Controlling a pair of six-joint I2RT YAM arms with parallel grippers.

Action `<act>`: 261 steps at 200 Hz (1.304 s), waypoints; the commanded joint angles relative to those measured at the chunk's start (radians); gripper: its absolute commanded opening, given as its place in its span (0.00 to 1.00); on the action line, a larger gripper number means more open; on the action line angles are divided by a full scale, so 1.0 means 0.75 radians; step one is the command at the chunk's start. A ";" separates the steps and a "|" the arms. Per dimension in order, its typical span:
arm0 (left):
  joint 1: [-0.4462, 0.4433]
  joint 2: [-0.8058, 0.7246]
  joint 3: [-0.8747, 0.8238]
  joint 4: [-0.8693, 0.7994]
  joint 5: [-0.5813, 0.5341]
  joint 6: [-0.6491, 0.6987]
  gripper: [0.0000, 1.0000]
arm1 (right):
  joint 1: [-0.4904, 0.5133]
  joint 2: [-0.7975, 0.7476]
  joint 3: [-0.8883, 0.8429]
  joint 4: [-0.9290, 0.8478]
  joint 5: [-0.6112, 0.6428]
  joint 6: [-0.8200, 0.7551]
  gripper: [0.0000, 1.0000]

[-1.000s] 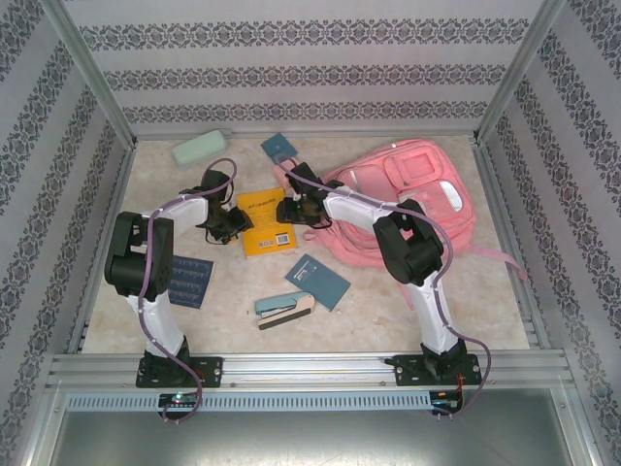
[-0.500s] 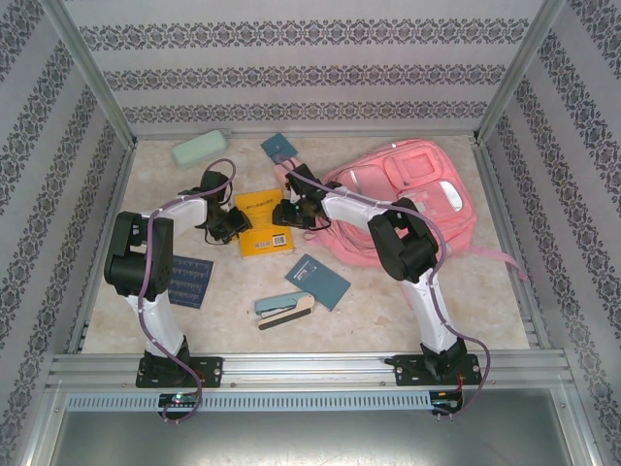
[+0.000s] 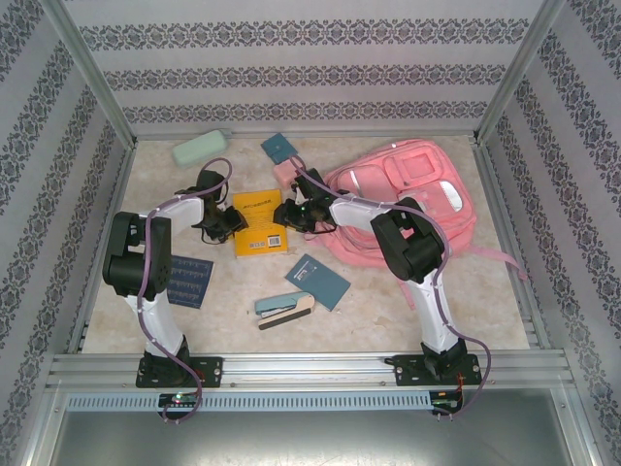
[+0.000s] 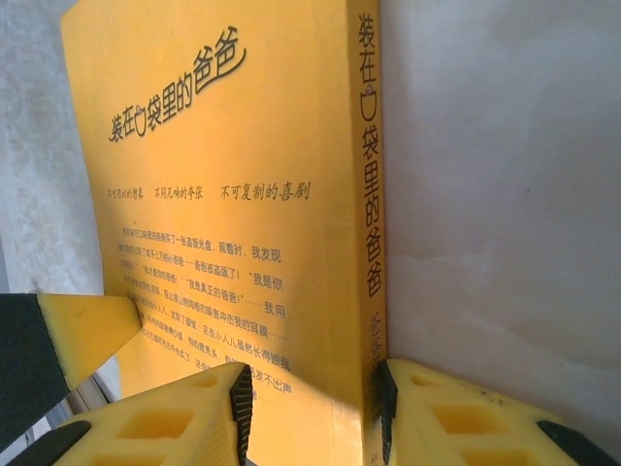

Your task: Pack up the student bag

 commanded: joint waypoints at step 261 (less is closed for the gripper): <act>0.024 -0.200 0.081 0.043 0.268 -0.053 0.74 | -0.067 -0.301 -0.139 0.227 -0.228 0.015 0.00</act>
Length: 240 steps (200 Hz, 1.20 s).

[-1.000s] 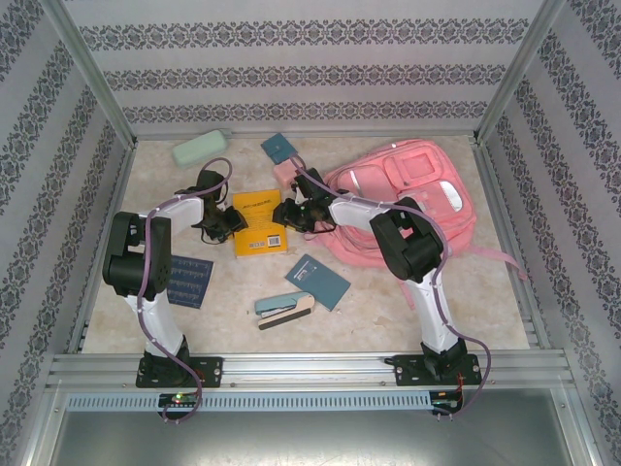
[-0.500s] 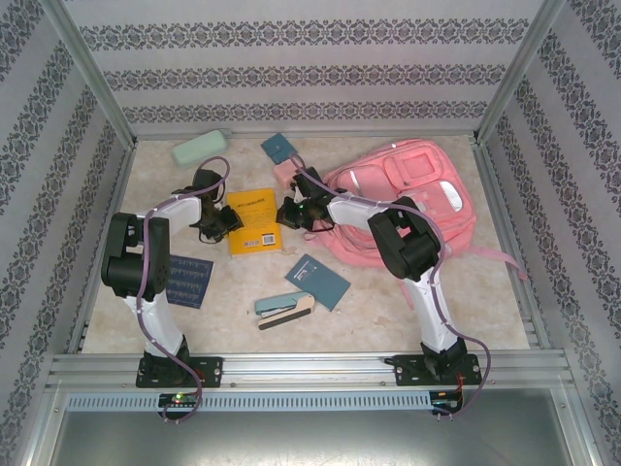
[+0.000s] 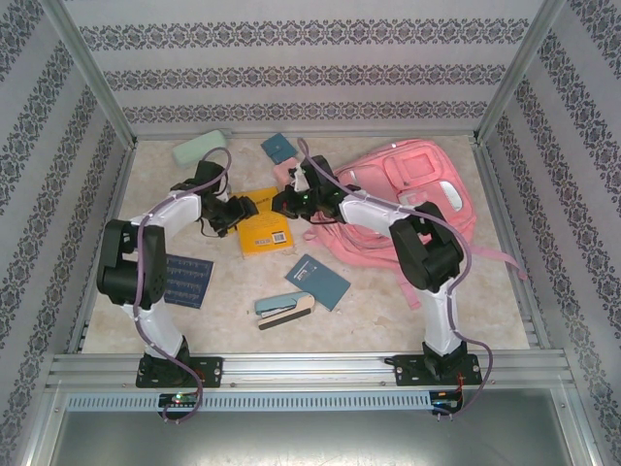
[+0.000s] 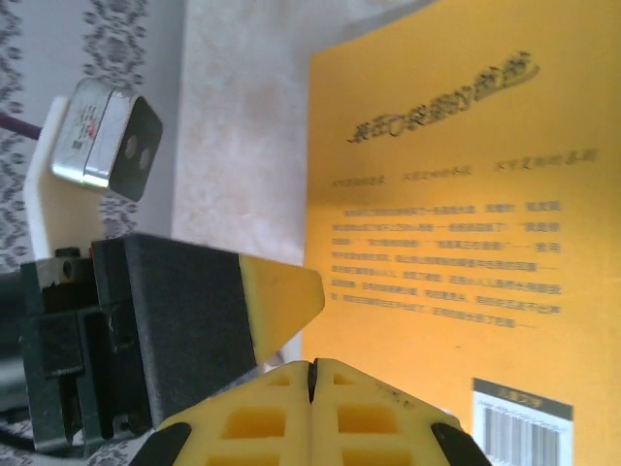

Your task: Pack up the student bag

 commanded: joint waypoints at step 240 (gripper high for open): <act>0.050 0.132 -0.010 -0.064 -0.110 0.139 0.51 | 0.039 0.134 0.166 -0.478 0.375 -0.343 0.44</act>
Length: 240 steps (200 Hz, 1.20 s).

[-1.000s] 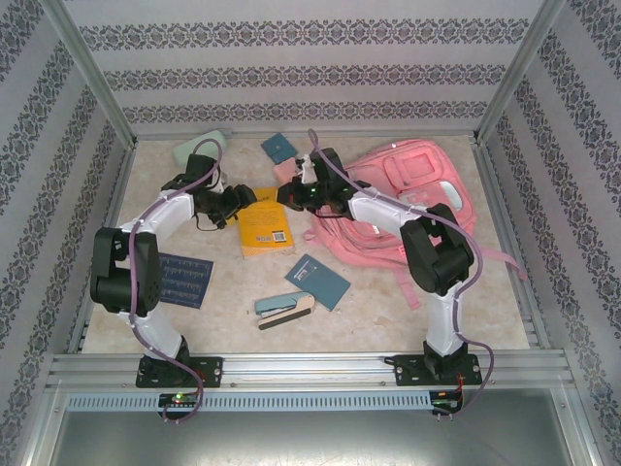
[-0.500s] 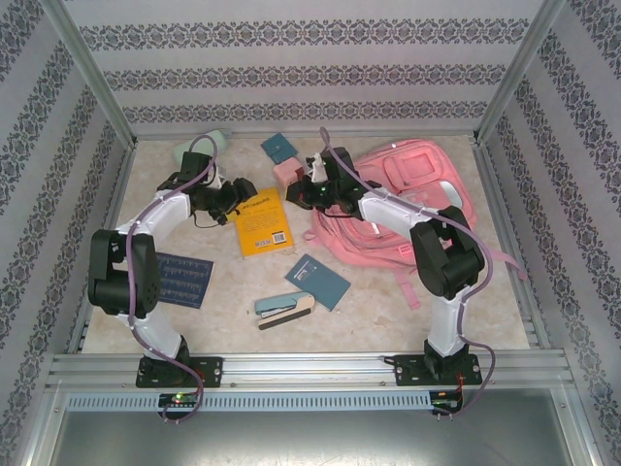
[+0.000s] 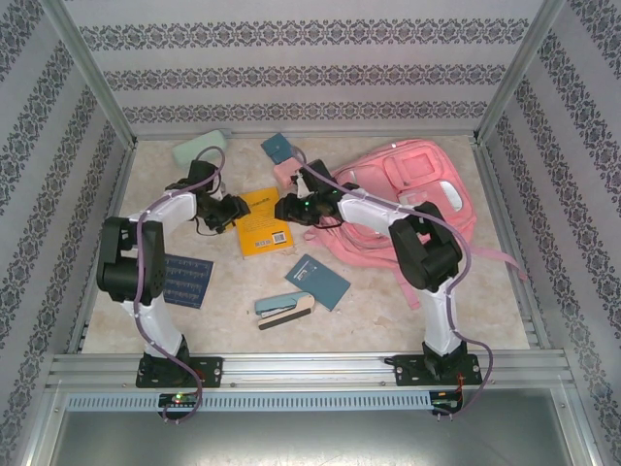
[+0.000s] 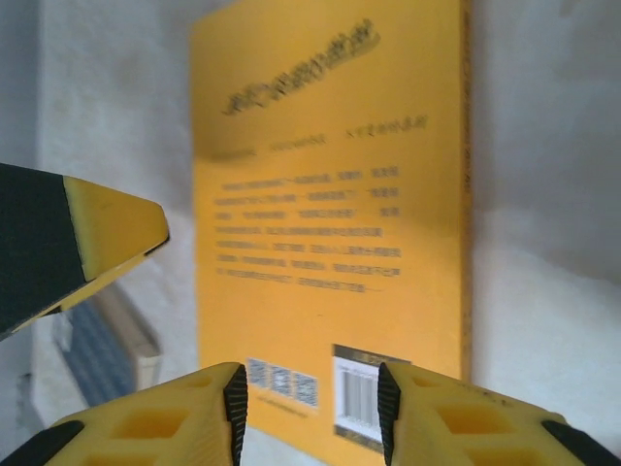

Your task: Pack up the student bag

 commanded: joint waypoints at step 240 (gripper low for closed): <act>-0.085 0.168 -0.032 -0.060 -0.092 0.072 0.26 | 0.079 0.058 -0.030 0.558 -0.546 0.312 0.42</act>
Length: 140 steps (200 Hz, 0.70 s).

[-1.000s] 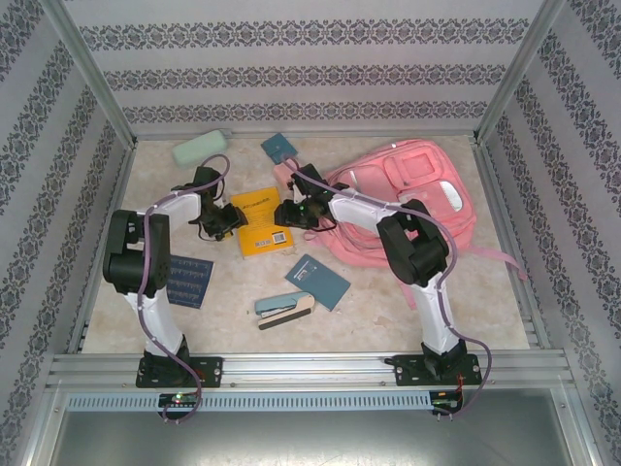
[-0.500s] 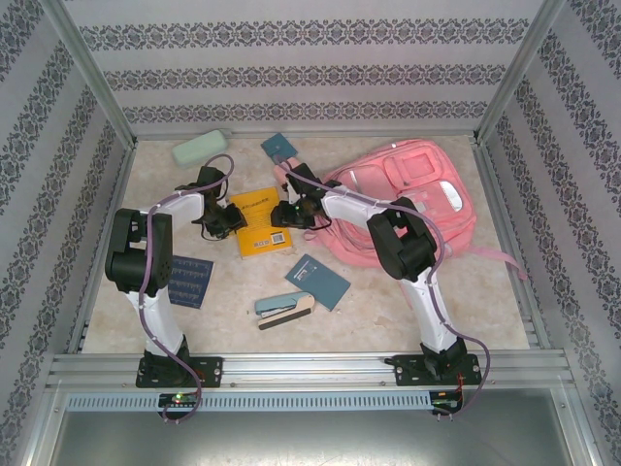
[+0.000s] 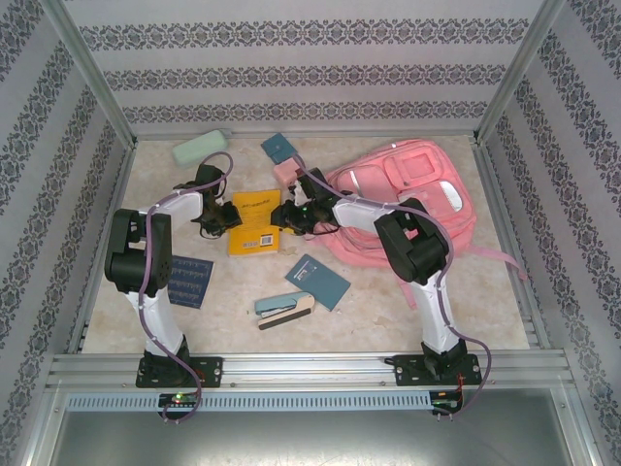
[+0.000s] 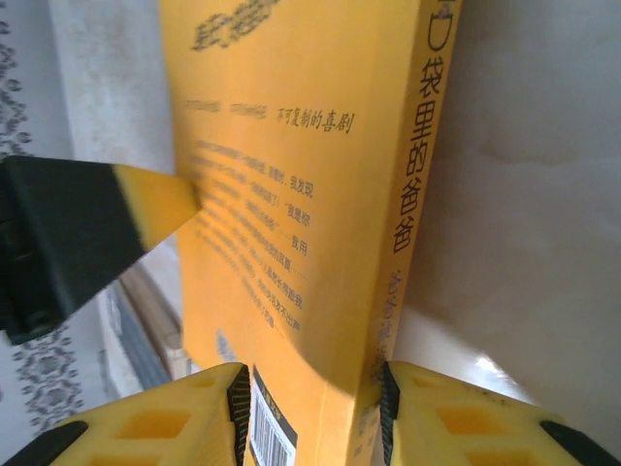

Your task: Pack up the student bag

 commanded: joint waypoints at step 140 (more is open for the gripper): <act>-0.050 0.017 -0.081 0.026 0.282 0.005 0.26 | 0.144 0.132 0.164 0.264 -0.136 0.096 0.35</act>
